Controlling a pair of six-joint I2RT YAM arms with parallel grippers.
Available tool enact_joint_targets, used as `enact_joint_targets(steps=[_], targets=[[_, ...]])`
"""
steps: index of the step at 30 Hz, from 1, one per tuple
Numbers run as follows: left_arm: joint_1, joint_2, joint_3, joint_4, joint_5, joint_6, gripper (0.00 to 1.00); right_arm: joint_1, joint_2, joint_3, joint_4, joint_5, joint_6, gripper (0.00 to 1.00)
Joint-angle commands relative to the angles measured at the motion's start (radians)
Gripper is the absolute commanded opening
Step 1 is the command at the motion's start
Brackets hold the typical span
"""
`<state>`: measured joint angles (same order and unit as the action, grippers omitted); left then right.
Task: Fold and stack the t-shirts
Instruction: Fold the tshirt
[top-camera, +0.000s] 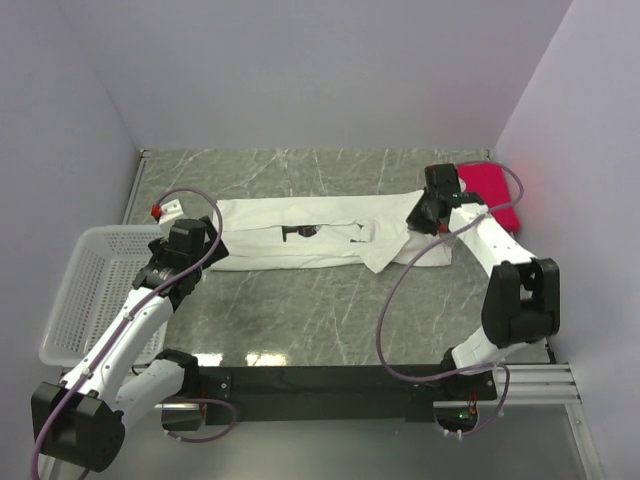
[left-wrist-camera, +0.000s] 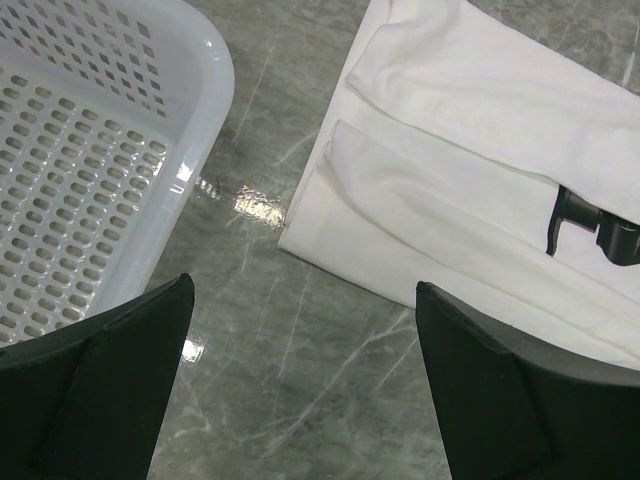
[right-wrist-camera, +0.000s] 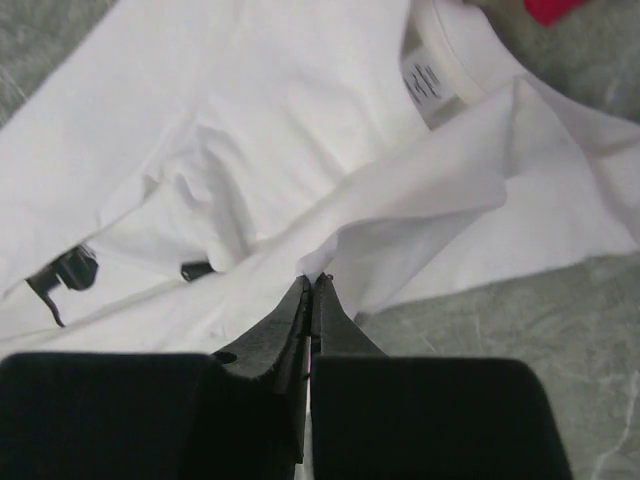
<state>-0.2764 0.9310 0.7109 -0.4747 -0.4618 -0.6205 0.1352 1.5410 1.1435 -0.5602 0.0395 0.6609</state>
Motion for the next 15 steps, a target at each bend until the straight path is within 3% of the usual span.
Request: enact_joint_targets(steps=[1, 15], targets=[[0.002, -0.001, 0.010, 0.033, -0.011, 0.018, 0.98, 0.006, 0.066, 0.107, 0.002, 0.014, -0.003, 0.00], [0.002, 0.035, 0.013, 0.027, -0.017, 0.018, 0.98, -0.016, 0.314, 0.384, 0.013, -0.003, -0.014, 0.00]])
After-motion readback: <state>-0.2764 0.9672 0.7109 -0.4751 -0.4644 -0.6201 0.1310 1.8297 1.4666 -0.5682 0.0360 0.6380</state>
